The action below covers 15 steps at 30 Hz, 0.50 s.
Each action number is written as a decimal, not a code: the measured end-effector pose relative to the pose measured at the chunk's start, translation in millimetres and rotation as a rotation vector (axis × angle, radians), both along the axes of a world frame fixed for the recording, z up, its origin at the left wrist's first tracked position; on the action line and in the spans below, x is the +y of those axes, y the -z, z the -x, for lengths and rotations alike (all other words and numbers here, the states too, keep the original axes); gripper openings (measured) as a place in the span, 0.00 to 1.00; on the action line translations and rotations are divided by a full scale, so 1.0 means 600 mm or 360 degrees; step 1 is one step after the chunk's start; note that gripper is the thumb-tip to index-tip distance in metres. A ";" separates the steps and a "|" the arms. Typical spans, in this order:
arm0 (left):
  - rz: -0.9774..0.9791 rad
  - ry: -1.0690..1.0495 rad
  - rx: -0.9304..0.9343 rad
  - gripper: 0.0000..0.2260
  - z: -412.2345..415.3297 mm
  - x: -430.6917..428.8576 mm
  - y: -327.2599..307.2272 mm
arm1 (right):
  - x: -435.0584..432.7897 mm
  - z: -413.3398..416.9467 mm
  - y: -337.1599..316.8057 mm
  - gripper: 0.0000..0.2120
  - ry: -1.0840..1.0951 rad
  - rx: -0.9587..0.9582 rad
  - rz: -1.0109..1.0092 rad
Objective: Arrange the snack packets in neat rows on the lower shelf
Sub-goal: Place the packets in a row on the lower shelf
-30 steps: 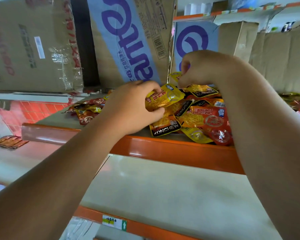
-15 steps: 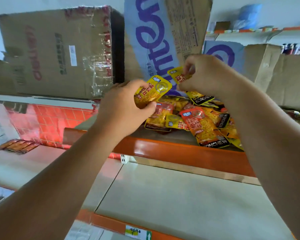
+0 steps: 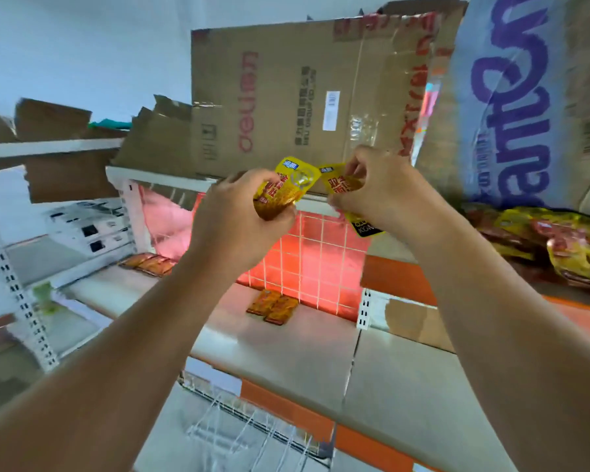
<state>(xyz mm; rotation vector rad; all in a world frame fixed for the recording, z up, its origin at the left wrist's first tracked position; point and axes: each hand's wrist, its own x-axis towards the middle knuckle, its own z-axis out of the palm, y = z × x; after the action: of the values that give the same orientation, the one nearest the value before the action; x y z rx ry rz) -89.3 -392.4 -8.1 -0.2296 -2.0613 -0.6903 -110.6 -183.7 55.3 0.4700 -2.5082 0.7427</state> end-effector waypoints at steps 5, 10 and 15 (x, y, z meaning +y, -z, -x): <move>0.0013 -0.0174 -0.0071 0.20 0.000 -0.152 0.037 | -0.168 0.029 0.038 0.15 -0.0151 -0.0025 -0.0014; -0.0016 -0.0326 -0.0304 0.21 0.014 -0.246 0.090 | -0.277 0.078 0.103 0.14 -0.0223 -0.0085 -0.0045; -0.0057 -0.0391 -0.0476 0.21 0.059 -0.296 0.146 | -0.333 0.151 0.182 0.15 -0.0271 -0.0216 -0.0072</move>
<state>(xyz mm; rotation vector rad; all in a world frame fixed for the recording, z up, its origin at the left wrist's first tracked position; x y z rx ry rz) -125.0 -570.1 -95.5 0.1554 -2.3077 -0.6377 -201.1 -383.3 -53.8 0.6772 -2.6393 0.8077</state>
